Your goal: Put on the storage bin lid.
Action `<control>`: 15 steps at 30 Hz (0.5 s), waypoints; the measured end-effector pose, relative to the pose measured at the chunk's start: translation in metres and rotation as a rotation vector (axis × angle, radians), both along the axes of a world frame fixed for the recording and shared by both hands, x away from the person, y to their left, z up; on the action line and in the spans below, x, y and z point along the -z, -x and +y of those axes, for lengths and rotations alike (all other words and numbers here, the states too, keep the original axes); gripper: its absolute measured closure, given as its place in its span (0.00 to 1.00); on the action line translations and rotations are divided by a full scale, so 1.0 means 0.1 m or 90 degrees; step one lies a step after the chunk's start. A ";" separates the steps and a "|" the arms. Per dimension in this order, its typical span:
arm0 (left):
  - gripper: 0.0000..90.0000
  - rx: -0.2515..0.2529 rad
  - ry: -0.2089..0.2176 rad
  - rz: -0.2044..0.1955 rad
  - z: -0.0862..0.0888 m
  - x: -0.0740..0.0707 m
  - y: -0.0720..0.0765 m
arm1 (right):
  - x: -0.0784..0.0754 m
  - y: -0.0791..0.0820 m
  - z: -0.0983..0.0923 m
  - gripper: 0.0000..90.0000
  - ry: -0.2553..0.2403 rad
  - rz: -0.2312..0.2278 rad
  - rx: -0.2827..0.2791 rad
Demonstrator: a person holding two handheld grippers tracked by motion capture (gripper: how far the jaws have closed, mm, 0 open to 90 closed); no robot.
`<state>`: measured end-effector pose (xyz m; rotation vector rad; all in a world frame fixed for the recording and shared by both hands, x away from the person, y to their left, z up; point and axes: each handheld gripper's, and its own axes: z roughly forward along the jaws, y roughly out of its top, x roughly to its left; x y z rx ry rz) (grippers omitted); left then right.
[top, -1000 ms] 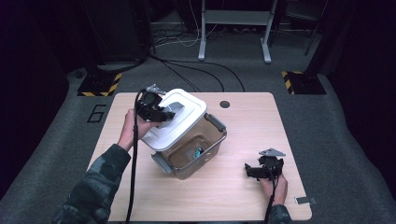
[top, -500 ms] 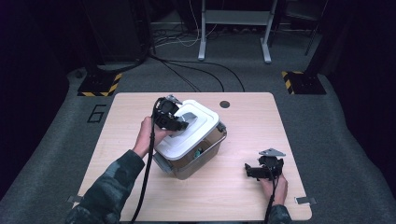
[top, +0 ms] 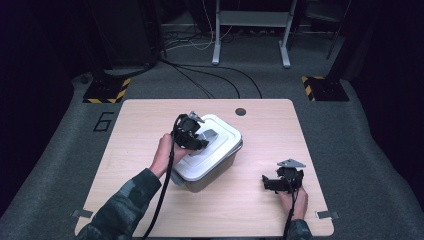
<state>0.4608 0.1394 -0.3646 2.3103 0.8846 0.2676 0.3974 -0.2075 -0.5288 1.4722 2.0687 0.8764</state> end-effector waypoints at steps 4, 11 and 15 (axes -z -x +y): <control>0.75 0.010 -0.002 -0.004 -0.04 0.02 0.02 | 0.00 0.00 0.00 0.01 0.000 0.000 0.000; 0.74 0.034 -0.029 -0.015 -0.06 0.06 0.09 | 0.00 0.00 0.00 0.01 0.000 0.000 0.000; 0.74 0.033 -0.013 -0.007 -0.03 0.09 0.09 | 0.00 0.00 0.00 0.01 0.000 0.000 0.000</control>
